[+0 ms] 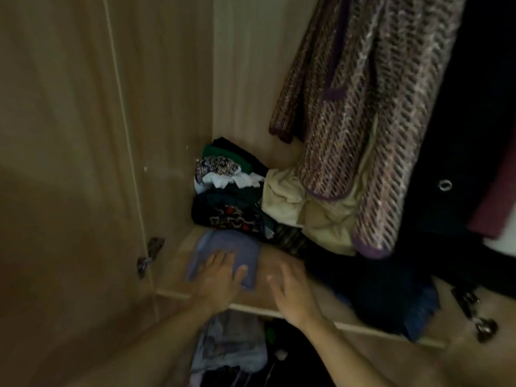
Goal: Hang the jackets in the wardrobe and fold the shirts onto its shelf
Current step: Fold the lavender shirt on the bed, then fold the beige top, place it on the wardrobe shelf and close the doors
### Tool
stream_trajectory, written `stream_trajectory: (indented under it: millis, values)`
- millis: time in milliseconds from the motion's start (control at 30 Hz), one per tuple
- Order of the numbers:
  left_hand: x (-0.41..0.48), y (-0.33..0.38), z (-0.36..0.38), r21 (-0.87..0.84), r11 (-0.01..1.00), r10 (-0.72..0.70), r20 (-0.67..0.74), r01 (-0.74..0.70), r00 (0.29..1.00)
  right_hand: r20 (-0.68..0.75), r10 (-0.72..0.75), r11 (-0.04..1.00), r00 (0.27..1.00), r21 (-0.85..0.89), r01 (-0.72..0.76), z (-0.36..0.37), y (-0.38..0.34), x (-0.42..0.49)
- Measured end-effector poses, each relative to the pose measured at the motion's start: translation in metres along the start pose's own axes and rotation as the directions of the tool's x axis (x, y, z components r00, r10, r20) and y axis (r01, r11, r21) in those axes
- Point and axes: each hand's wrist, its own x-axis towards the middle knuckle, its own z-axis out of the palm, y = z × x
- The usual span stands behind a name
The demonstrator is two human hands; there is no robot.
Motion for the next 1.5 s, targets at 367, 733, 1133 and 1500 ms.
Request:
stream_trajectory:
  millis: [367, 733, 1133, 1500]
  values:
    - [-0.103, 0.067, -0.041, 0.085, 0.989, 0.122, -0.003, -0.122, 0.993, -0.14, -0.031, 0.999, 0.99, -0.046, 0.024, -0.036, -0.004, -0.123]
    - [-0.166, 0.139, -0.002, -0.157, 0.901, 0.43, 0.19, -0.405, 0.882, -0.359, 0.242, 0.947, 0.901, -0.114, -0.3, -0.091, 0.004, -0.276]
    - [-0.324, 0.281, 0.025, -0.505, 0.58, 0.809, 0.264, -0.639, 0.525, -0.584, 0.554, 0.693, 0.593, -0.07, -0.717, -0.126, 0.009, -0.528]
    - [-0.553, 0.41, -0.02, -0.572, 0.276, 0.96, 0.21, -0.772, 0.187, -0.75, 0.624, 0.461, 0.218, 0.128, -0.878, -0.147, -0.044, -0.813]
